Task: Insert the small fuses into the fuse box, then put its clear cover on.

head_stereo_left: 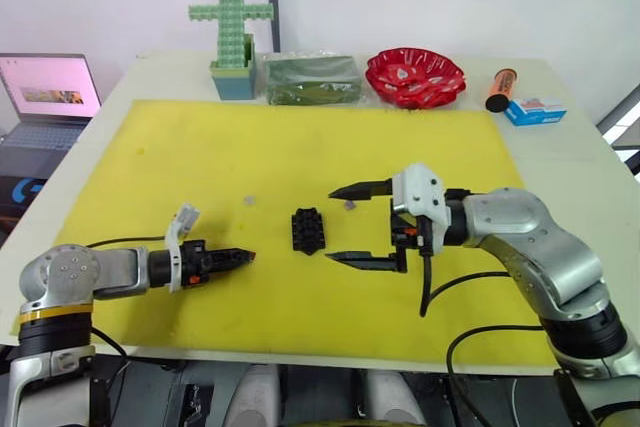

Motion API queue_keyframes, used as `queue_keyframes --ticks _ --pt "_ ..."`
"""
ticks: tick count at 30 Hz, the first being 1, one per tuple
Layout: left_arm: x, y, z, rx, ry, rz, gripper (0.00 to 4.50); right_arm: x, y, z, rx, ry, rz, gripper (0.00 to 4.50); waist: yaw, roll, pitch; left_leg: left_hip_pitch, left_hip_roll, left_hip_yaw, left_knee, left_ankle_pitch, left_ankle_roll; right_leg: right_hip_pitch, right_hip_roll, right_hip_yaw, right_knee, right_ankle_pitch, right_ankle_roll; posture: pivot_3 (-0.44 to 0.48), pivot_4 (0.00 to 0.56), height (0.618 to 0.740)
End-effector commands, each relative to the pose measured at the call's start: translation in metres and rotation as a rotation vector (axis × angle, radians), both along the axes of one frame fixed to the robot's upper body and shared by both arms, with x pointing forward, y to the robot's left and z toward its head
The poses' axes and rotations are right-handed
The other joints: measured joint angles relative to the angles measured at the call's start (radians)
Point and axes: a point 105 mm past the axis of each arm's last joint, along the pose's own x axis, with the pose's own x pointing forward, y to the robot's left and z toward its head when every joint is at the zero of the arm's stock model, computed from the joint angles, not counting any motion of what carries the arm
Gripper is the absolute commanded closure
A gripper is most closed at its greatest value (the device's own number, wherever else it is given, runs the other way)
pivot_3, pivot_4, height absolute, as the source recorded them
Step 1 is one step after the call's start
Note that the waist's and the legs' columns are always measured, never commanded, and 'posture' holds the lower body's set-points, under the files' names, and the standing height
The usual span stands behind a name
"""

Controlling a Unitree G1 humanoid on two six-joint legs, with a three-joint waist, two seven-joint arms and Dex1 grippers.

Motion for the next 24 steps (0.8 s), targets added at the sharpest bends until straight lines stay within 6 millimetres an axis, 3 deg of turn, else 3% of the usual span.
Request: queue_keyframes --ticks 1,5,12,15,18,22,24 --pt "-0.012 0.003 -0.007 -0.01 0.062 -0.015 4.44 0.002 -0.001 0.015 0.057 0.02 -0.013 0.0 -0.005 0.0 0.0 0.0 0.0 0.0 0.0 0.0 0.0 0.0 0.0 0.0 0.0 0.0 0.0 0.0 0.15 0.74" --pt "-0.015 -0.001 0.041 -0.035 -0.185 -0.117 4.44 0.001 -0.004 0.02 0.067 0.113 -0.001 0.0 -0.008 -0.003 0.002 -0.002 0.001 0.0 -0.001 0.0 0.0 -0.003 0.0 0.0 0.0 0.0 0.0 0.0 0.15 0.74" --pt "-0.02 -0.018 0.089 0.027 -0.668 -0.231 4.44 -0.002 -0.006 0.025 0.076 0.225 0.003 0.0 -0.002 -0.003 0.003 -0.003 0.001 0.001 -0.002 -0.001 -0.001 -0.004 -0.006 0.001 -0.005 -0.001 -0.004 0.0 0.15 0.74" --pt "-0.024 -0.029 0.091 0.059 -0.803 -0.286 4.5 -0.002 -0.005 0.025 0.073 0.235 0.012 0.67 -0.004 -0.003 0.003 -0.004 0.002 0.002 -0.004 -0.001 0.0 -0.002 -0.007 0.001 -0.013 0.002 -0.008 0.0 0.15 0.74" --pt "-0.025 -0.042 0.094 0.07 -0.909 -0.352 4.5 0.0 -0.004 0.021 0.059 0.232 0.003 1.68 -0.002 -0.003 0.003 -0.005 0.002 0.004 -0.004 -0.002 0.002 -0.003 -0.007 0.001 -0.015 0.002 -0.009 0.0 0.15 0.74" --pt "-0.021 -0.062 0.105 0.096 -1.138 -0.4 4.5 -0.001 -0.002 0.018 0.053 0.226 0.005 1.68 0.001 -0.003 0.003 -0.006 0.001 0.004 -0.004 -0.002 0.002 -0.003 -0.006 0.0 -0.016 0.002 -0.009 0.0 0.15 0.74" --pt "-0.02 -0.069 0.106 0.088 -1.193 -0.404 4.5 0.0 -0.001 0.017 0.06 0.221 0.003 2.02 0.0 -0.003 0.003 -0.006 0.001 0.004 -0.004 -0.002 0.003 -0.003 -0.005 0.0 -0.016 0.002 -0.008 0.0 0.15 0.74"
